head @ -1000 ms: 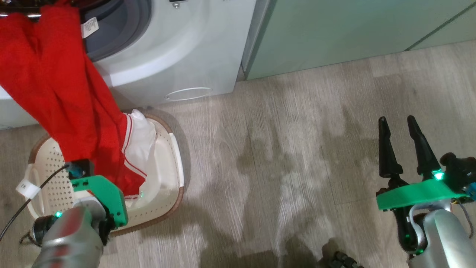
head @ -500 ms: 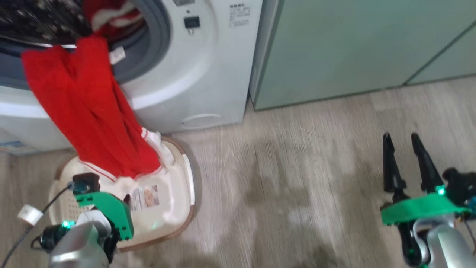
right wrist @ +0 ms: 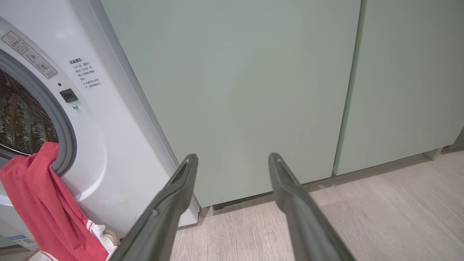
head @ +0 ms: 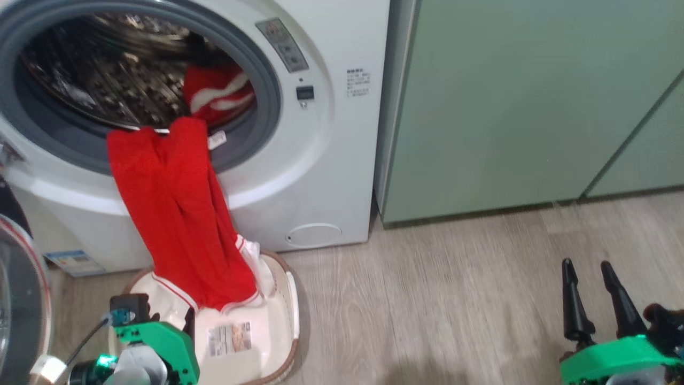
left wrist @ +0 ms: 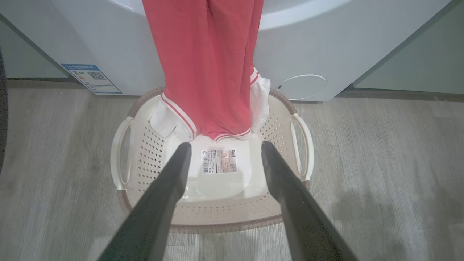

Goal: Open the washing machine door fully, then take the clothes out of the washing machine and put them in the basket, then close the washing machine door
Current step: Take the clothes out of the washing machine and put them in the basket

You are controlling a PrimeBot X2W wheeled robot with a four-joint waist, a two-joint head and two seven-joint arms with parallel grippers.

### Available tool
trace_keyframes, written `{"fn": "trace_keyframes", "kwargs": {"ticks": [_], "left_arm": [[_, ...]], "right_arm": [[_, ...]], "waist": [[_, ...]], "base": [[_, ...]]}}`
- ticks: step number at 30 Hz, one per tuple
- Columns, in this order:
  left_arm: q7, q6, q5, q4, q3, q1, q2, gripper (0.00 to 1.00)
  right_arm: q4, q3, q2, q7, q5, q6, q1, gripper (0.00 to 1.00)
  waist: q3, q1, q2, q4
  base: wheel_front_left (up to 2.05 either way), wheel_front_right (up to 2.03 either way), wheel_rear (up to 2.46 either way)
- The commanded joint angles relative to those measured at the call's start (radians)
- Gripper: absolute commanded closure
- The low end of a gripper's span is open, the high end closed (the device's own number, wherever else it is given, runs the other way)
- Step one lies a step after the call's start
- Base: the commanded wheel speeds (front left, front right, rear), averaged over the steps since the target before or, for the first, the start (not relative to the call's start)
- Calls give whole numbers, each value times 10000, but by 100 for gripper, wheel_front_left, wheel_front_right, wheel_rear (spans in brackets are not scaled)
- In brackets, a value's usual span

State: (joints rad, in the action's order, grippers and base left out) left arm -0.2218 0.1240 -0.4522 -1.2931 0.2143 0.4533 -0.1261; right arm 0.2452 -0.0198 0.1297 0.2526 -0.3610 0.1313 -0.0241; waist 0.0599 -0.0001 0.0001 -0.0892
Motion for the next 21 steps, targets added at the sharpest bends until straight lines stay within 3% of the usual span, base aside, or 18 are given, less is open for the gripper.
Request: {"fn": "trace_keyframes", "kwargs": {"ticks": [1,14,21], "left_arm": [[-214,9,-98,274,-206,127,-299,0],[-347,-155,88,1551,-144,570,-492,0],[1449,-91,18,1536,27,2233,-812,0]], "right_arm": [[-283,-145,124,92,-52,-6,32,0],[-490,-83,35,92,-39,-6,-126,0],[-472,-230,30,92,-60,-6,381,0]], "waist": [[-343,1,-1,124],[-236,1,-1,185],[505,1,-1,-134]], "base": [[0,0,0],[0,0,0],[0,0,0]]}}
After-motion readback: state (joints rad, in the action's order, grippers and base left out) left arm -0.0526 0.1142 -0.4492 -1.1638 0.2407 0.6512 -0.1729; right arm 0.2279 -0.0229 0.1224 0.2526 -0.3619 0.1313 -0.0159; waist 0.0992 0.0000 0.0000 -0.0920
